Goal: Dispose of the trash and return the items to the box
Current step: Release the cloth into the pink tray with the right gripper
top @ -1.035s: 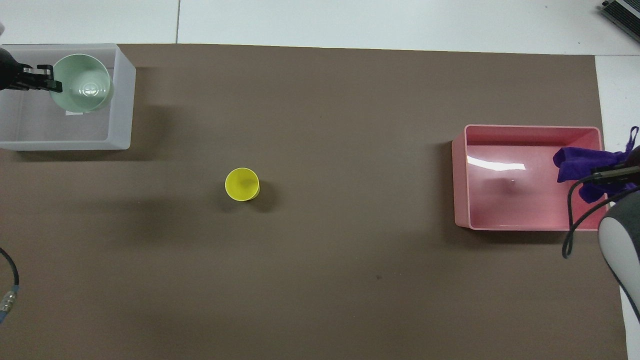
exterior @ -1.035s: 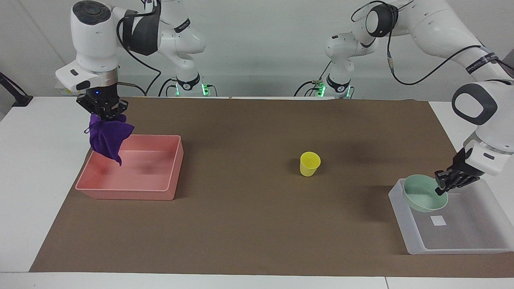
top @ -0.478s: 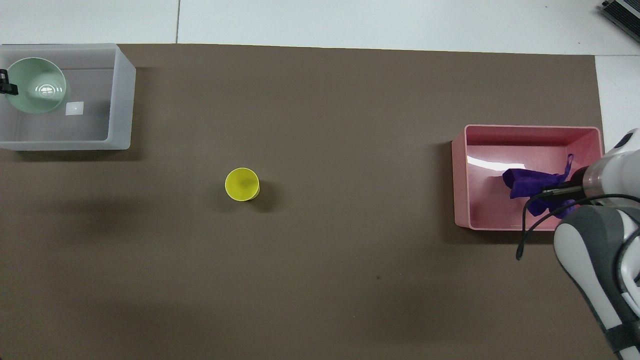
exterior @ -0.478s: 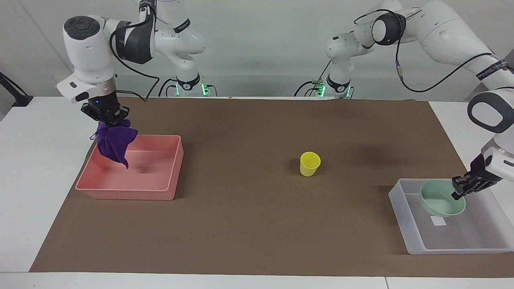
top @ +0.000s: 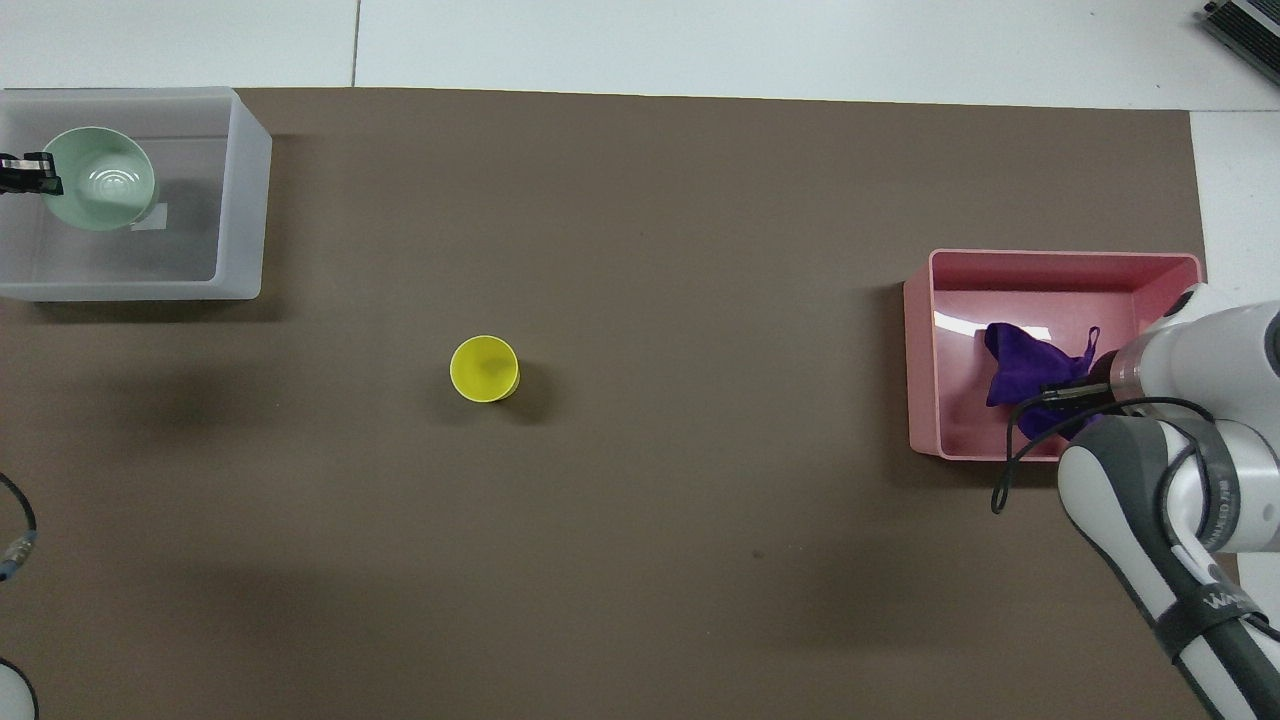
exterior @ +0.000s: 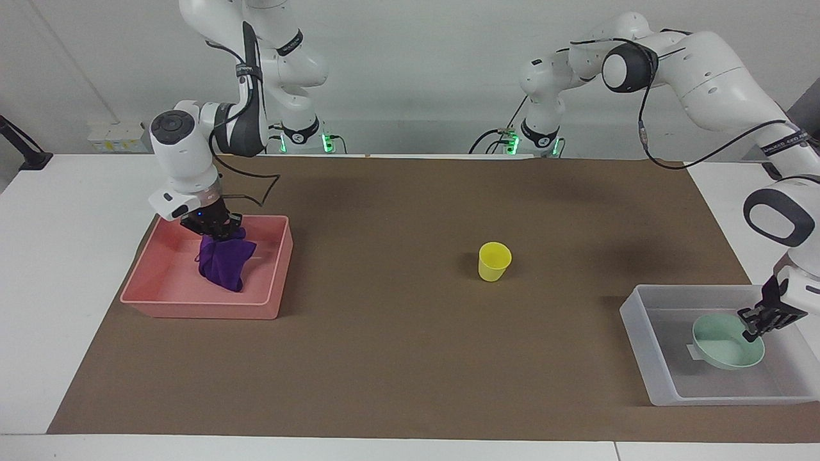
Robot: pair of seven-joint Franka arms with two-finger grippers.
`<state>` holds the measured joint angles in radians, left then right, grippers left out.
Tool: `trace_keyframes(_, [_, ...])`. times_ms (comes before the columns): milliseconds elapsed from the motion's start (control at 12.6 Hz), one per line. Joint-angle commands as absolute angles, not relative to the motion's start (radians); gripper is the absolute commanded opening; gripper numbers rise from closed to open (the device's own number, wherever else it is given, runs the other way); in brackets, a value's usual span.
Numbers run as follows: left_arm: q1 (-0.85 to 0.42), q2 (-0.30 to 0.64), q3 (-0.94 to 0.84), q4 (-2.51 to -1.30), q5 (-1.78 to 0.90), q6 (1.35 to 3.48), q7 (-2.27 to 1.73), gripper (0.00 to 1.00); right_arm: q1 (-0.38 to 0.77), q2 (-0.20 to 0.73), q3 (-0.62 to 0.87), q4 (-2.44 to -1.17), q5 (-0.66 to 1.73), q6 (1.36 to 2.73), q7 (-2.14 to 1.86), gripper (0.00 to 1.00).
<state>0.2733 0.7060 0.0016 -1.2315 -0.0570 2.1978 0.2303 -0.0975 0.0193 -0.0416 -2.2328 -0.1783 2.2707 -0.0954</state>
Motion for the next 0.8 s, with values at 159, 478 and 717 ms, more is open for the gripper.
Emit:
trace_keyframes(159, [0.293,0.647,-0.009,-1.4,-0.052,2.304,0.233,0.0,-0.112,0.038,-0.031,-2.238,-0.16,2.333,-0.061,0.77])
trace_keyframes(478, [0.298,0.624,-0.012,-1.431,-0.061,2.3,0.236,0.31,-0.095,0.025,-0.023,-2.125,-0.16,2.188,-0.055,1.0])
trace_keyframes(717, [0.291,0.632,-0.012,-1.373,-0.057,2.243,0.239,1.0,-0.092,0.012,0.006,-1.978,-0.144,2.016,0.052,1.0])
